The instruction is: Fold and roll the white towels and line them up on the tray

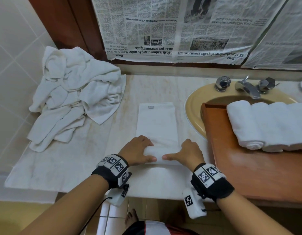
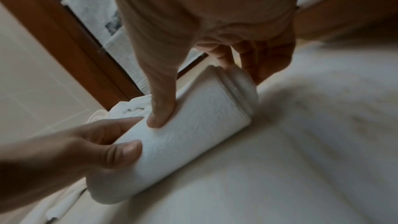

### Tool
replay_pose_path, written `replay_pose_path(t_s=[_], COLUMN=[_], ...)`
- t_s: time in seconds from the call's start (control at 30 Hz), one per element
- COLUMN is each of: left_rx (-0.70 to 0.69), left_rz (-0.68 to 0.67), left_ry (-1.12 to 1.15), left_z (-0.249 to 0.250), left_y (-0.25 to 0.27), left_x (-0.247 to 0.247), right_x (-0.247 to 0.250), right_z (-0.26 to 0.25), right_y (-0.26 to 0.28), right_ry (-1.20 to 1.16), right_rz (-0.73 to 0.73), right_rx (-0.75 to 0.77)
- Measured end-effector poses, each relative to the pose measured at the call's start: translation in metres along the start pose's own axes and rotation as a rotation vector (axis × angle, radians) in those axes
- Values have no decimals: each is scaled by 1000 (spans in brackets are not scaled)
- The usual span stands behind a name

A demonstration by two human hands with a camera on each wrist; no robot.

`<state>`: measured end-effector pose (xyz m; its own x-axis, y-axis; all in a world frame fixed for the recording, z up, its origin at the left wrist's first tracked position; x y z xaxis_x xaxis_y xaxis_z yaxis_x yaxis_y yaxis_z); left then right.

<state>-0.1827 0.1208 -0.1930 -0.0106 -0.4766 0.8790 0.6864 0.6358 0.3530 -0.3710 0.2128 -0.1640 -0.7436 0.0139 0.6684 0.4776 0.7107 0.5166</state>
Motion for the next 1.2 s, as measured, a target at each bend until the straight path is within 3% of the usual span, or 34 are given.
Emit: replay_pose_path(t_s=[0.2, 0.4, 0.5, 0.6, 0.67, 0.77, 0.87, 1.0, 1.1, 1.2], left_rx=[0, -20, -10, 3, 17, 17, 54, 94, -29, -163], left_rz=[70, 75, 24, -12, -16, 5, 3, 59, 256, 362], left_ry=[168, 202, 158, 110, 109, 93, 49, -41, -169, -297], left_z=[-6, -9, -8, -8, -7, -10, -23, -32, -16, -2], left_y=[10, 10, 10, 7, 8, 11, 16, 18, 19, 18], left_x=[-2, -4, 1, 2, 2, 3, 8, 10, 15, 5], right_x=[-1, -7, -6, -20, -34, -41, -36, -29, -23, -18], right_z=[5, 10, 1, -13, -18, -20, -27, -46, -58, -66], right_y=[3, 6, 10, 18, 19, 10, -2, -18, -31, -40], right_ry=[-339, -372, -52, 363, 464, 547, 545, 476, 439, 456], right_rz=[82, 81, 65, 63, 3, -15, -117, -312, -383, -351], right_rx=[62, 70, 173, 456, 598, 691, 671, 522, 427, 344])
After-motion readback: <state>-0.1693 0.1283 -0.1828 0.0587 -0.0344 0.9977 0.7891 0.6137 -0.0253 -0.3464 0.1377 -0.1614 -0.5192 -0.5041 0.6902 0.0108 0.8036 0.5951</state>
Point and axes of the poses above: each hand's wrist, its own y-axis away from the middle knuckle, its own x-axis out of the back of the hand, z = x × y, the point moved 2 cm from there along -y, towards the middle knuckle, and after that the axes turned 10 degrees about -y, right-handed, at the moved point
